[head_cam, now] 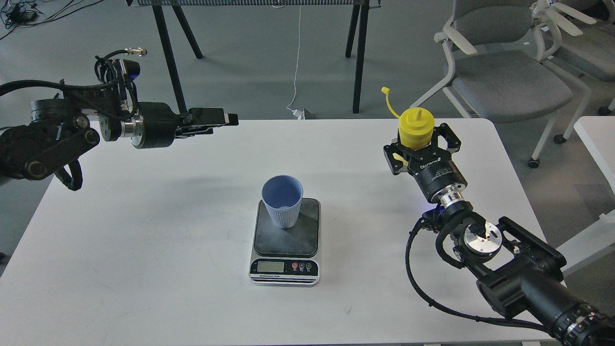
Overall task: Pour seasoning into cup on scale with both arms
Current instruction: 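Carry the yellow bottle over the cup and tip it nozzle down, then hold the inverted yellow bottle above the blue cup to pour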
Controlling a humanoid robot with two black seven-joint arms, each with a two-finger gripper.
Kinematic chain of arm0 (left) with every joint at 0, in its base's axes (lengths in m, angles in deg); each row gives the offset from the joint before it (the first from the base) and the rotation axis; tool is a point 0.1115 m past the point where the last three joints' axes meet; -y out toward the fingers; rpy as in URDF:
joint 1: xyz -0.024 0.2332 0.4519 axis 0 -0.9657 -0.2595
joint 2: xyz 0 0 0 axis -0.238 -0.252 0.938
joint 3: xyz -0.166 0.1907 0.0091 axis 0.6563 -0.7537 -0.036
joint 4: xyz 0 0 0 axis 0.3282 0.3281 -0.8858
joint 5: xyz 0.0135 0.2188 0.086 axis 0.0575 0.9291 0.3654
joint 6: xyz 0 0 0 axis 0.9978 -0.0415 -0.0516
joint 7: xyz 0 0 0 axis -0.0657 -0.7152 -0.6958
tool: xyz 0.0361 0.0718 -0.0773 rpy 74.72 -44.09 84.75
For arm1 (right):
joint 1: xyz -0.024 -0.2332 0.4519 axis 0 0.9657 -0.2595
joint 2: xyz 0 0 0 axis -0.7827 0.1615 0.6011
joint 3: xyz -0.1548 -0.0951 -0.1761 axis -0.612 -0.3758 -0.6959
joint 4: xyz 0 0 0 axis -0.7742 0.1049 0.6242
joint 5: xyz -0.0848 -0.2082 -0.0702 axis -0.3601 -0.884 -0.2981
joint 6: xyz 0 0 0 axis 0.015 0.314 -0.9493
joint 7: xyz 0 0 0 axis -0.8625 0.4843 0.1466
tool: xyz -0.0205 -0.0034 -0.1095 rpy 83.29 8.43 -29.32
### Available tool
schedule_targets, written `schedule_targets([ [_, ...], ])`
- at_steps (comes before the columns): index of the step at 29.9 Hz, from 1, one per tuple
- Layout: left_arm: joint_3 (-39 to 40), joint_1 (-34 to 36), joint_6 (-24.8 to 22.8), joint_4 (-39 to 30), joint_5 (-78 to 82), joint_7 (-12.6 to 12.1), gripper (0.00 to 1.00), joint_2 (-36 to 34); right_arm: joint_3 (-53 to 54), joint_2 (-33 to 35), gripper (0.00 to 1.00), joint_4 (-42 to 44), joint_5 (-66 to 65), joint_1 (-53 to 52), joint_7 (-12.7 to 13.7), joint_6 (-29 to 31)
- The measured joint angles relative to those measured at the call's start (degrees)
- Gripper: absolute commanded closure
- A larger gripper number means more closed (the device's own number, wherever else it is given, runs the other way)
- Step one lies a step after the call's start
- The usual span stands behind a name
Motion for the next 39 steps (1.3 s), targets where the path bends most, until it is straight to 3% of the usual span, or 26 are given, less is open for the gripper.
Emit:
schedule_targets([
  [12,1.3,-0.9,0.0,0.0,0.0,0.0,0.05,-0.1,-1.0,3.0,0.97,-0.3,-42.5,-19.8,-3.5,0.0],
  [18,1.5,-1.3,0.0,0.0,0.1,0.0,0.05,-0.6,-10.5,2.7,0.97,-0.7,-61.8,-26.9,-7.2,-0.5],
  [24,1.5,-1.4,0.0,0.2,0.3,0.0,0.03,-0.8,-21.2,2.7,0.97,-0.6,-70.8,-32.2,-9.4,-3.9],
  [39,1.2,-1.5,0.0,2.2,0.4,0.0,0.02,-0.6,-32.6,0.6,0.97,1.7,-82.9,-36.3,-11.6,-12.2],
])
